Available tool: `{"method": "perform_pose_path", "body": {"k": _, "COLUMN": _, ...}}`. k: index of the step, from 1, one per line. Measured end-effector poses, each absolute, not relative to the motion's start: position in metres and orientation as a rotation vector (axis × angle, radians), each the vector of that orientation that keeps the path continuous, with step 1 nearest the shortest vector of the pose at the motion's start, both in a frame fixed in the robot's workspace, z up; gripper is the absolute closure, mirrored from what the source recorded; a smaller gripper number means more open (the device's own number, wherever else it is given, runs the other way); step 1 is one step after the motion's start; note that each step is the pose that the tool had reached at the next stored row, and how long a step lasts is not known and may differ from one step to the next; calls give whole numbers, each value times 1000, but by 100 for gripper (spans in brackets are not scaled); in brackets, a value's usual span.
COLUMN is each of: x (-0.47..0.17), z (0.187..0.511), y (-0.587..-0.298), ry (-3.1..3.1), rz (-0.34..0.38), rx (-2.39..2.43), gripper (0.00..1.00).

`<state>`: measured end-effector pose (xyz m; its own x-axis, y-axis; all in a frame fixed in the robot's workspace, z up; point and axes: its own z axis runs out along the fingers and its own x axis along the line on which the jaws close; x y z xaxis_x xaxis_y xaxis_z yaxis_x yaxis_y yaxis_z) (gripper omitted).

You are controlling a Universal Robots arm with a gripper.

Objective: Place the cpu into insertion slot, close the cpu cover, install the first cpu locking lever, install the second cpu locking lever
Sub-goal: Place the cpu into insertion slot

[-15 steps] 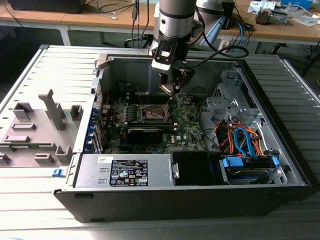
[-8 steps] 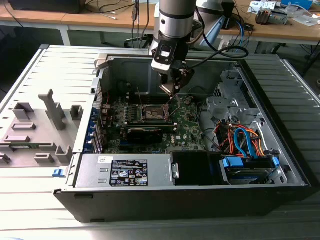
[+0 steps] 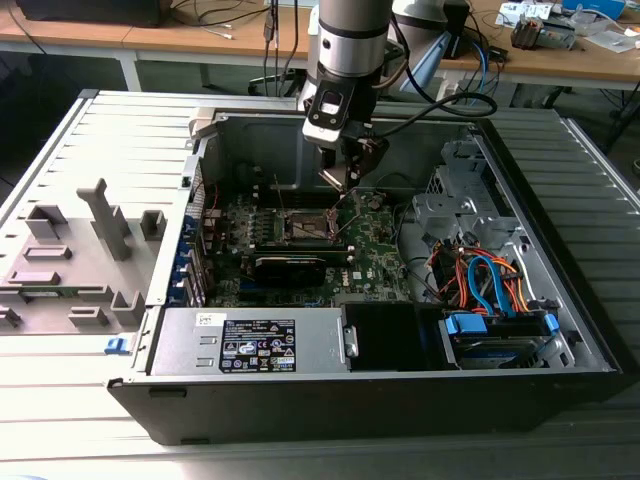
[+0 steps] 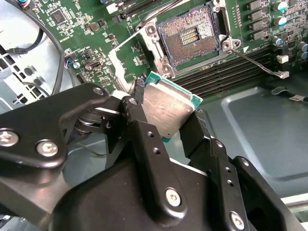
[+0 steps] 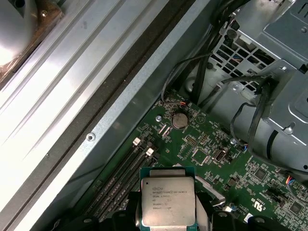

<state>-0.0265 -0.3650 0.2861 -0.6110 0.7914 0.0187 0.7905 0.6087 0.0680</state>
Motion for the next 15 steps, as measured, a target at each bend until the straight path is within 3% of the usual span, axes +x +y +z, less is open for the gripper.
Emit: {"method": "perform_pose_path", "body": {"k": 15, "x": -26, "z": 285, "y": -365, "ry": 2800, "rz": 108, "rx": 1391, "gripper": 45}}
